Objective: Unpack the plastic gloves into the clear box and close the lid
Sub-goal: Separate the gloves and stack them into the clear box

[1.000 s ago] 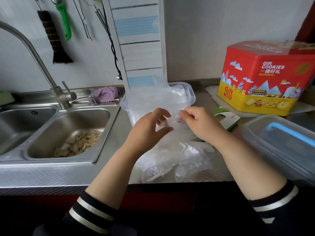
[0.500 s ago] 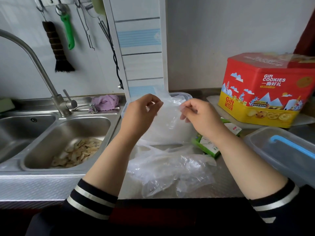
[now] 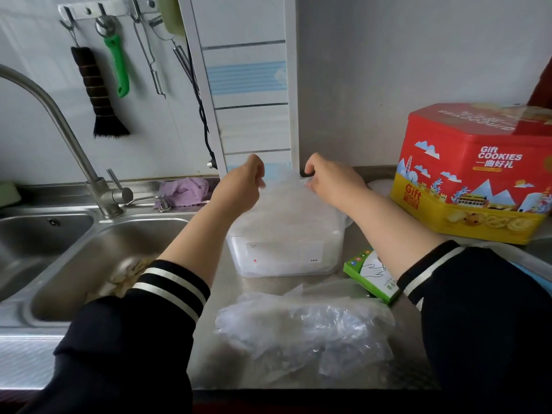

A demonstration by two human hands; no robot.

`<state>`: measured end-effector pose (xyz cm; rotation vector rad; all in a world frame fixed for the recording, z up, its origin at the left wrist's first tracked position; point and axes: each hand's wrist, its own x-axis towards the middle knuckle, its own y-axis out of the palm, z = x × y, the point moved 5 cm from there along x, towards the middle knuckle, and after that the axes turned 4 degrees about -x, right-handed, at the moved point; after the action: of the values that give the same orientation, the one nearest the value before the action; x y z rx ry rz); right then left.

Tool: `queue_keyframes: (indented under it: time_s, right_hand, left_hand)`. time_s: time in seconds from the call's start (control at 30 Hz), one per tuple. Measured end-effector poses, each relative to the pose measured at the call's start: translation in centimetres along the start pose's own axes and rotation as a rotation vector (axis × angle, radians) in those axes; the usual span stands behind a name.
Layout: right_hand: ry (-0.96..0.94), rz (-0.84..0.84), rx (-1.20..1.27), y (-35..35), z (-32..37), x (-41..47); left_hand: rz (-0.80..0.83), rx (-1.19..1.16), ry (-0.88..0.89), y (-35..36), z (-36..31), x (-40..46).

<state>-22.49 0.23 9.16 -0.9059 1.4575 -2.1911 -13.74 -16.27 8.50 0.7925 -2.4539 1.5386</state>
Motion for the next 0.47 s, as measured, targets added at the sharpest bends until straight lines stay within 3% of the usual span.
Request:
queue_keyframes:
  time_s: [0.27,0.47]
  right_hand:
    - [-0.086,0.016,-0.22,1.2,-0.2,0.0]
    - [-0.055,0.033,-0.123,0.5,-0.9,-1.1]
  left_hand:
    - [0.225,0.288,0.064,1.8,-0.4,0.0]
    - [0.181,0.353,0.09,0.2,-1.6,-2.1]
